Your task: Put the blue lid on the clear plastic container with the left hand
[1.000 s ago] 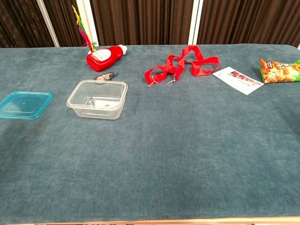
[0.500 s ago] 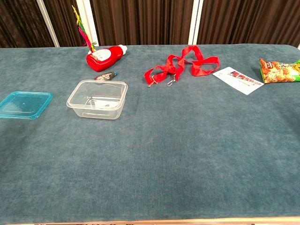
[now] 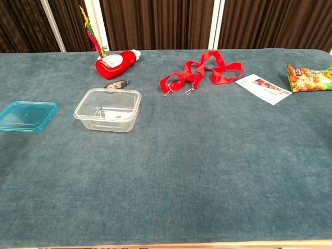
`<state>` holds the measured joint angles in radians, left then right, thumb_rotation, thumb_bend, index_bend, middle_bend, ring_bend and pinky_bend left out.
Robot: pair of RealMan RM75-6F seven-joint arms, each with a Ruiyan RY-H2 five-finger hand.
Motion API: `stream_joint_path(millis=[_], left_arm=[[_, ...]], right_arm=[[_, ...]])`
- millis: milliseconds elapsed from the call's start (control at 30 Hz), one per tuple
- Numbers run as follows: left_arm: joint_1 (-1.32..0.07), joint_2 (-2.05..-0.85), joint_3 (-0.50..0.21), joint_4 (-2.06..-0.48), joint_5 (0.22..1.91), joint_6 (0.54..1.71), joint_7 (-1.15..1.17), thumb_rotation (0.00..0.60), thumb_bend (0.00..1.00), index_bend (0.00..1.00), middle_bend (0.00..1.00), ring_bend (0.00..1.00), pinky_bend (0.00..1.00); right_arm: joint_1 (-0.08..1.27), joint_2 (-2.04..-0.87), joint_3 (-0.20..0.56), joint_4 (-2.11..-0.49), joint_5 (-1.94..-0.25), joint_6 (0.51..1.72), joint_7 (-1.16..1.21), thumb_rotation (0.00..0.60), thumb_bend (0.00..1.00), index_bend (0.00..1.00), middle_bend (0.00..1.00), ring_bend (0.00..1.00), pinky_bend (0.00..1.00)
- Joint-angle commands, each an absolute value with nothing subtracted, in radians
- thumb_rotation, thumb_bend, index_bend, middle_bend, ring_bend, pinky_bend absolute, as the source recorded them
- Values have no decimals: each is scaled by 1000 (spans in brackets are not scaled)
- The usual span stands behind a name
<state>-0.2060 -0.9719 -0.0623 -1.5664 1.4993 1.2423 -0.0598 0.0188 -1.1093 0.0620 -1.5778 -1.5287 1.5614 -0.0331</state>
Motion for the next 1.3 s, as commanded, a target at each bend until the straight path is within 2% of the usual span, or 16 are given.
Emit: stream_joint_path(millis=[33, 367, 700, 967, 1300], left_arm=[[-328, -894, -75, -1481, 1482, 1053, -181, 600, 115, 0, 0, 0, 0], [-429, -979, -78, -1337, 1469, 929, -185, 600, 105, 0, 2, 0, 1], [-488, -1112, -76, -1178, 1491, 914, -243, 600, 104, 0, 4, 0, 1], [-561, -1211, -59, -1039, 1503, 821, -313, 600, 89, 0, 3, 0, 1], [-625, -1249, -40, -1017, 1482, 713, -284, 600, 62, 0, 0, 0, 0]], right_arm=[[19, -1112, 61, -1580, -1524, 1556, -41, 600, 311, 72, 51, 42, 0], [26, -1129, 60, -1572, -1504, 1528, -74, 600, 312, 71, 51, 42, 0], [29, -1136, 65, -1555, -1484, 1515, -80, 600, 312, 72, 51, 42, 0], [28, -1143, 63, -1558, -1473, 1506, -102, 600, 311, 72, 51, 42, 0], [39, -1162, 67, -1533, -1430, 1460, -120, 600, 311, 71, 51, 42, 0]])
